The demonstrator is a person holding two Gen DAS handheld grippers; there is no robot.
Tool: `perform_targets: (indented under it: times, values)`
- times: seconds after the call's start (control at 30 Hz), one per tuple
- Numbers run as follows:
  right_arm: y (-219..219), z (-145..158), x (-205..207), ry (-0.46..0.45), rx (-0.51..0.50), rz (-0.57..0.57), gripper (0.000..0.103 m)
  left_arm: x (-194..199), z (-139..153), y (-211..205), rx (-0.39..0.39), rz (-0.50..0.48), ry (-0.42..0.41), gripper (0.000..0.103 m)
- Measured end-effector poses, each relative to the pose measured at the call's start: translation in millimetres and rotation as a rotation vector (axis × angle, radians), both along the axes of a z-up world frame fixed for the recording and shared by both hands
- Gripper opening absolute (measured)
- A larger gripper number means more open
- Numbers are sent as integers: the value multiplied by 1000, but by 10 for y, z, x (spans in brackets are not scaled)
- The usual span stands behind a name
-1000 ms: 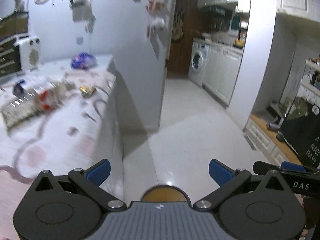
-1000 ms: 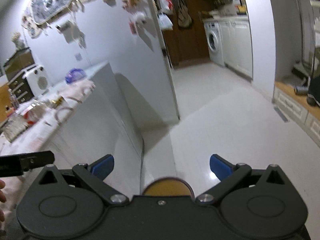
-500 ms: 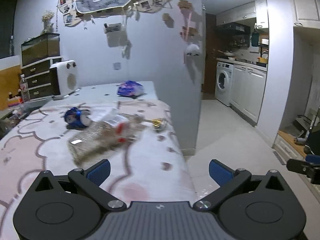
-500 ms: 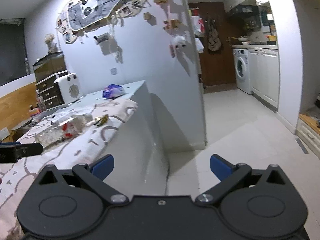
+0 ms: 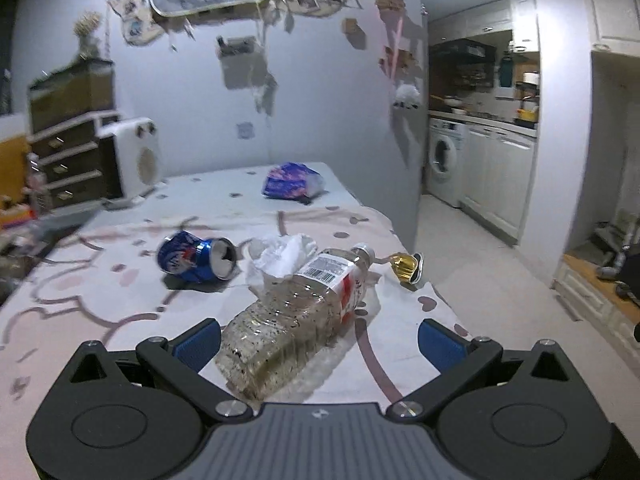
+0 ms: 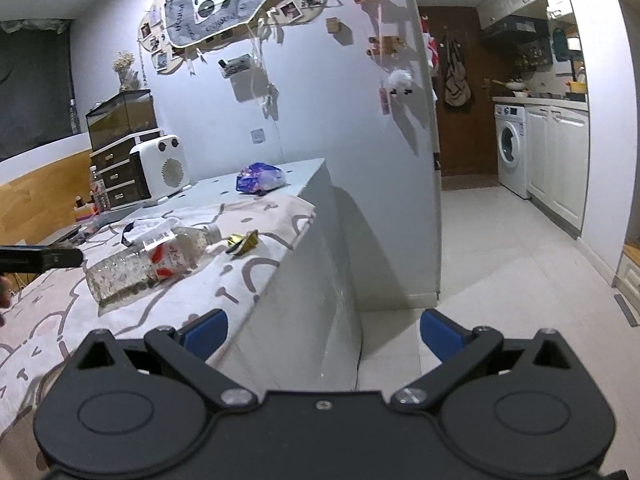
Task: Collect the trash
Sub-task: 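Grasp the clear plastic bottle with the left tool while the right tool grasps the gold wrapper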
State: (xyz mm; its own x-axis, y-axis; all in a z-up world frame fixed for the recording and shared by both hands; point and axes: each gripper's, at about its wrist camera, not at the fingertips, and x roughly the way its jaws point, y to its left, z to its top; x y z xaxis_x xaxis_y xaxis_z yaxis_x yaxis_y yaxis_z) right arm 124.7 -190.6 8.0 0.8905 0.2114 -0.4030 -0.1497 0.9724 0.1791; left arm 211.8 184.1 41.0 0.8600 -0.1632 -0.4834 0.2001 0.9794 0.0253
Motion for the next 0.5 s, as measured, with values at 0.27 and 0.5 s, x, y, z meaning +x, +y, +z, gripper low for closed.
perform_targets:
  times: [0.27, 0.5]
  values:
    - [153, 71, 294, 2, 11, -4, 103, 453, -282, 383, -27, -53, 35, 103]
    - [496, 146, 722, 5, -13, 43, 103, 691, -500, 600, -143, -65, 74, 103]
